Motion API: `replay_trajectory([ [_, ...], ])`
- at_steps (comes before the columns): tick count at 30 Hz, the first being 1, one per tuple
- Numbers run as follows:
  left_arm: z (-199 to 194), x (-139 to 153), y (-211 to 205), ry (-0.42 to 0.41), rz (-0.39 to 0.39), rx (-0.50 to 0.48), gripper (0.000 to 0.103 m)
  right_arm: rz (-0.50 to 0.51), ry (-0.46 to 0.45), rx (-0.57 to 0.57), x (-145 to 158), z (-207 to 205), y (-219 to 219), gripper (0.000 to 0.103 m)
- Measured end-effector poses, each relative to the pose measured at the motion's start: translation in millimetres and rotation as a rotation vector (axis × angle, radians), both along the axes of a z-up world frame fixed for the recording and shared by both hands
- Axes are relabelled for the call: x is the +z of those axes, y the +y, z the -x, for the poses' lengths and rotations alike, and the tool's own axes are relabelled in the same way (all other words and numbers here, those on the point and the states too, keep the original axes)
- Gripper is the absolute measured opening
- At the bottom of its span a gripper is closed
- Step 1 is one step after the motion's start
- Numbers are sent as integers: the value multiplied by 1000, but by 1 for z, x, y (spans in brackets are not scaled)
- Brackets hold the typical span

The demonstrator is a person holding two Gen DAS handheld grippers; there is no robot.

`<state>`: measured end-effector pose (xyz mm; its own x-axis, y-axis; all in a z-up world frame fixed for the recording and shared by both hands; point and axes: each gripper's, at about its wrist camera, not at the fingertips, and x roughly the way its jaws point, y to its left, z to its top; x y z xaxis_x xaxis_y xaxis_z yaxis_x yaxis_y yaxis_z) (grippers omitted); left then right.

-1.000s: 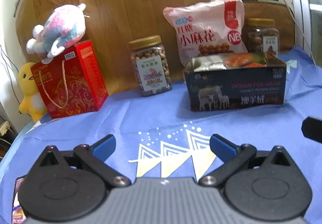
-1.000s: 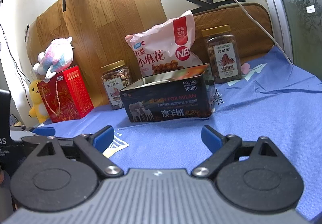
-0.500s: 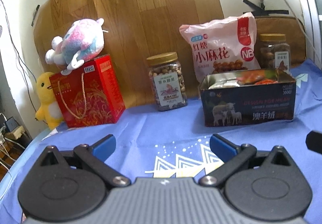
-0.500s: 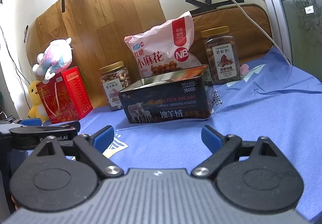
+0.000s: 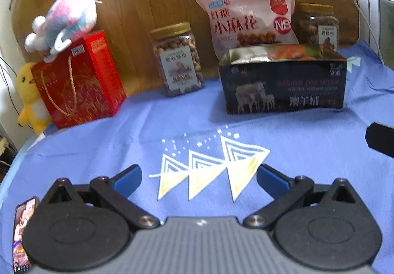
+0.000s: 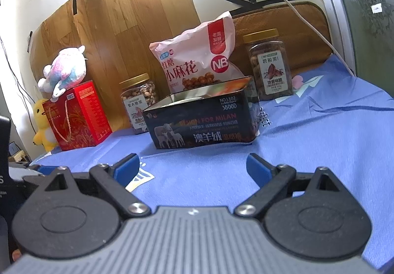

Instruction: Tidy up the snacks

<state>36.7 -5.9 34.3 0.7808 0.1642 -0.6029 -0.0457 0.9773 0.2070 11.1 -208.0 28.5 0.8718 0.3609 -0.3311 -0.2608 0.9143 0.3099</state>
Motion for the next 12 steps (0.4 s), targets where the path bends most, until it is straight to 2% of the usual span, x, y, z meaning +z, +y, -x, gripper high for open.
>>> replay_trajectory([
  [6,-2,-2,2,29,31,-19,103,0,6,-3,-2,0,0,96],
  [12,2,2,0,9,64,-68,103,3,2,-4,-1,-1,0,96],
])
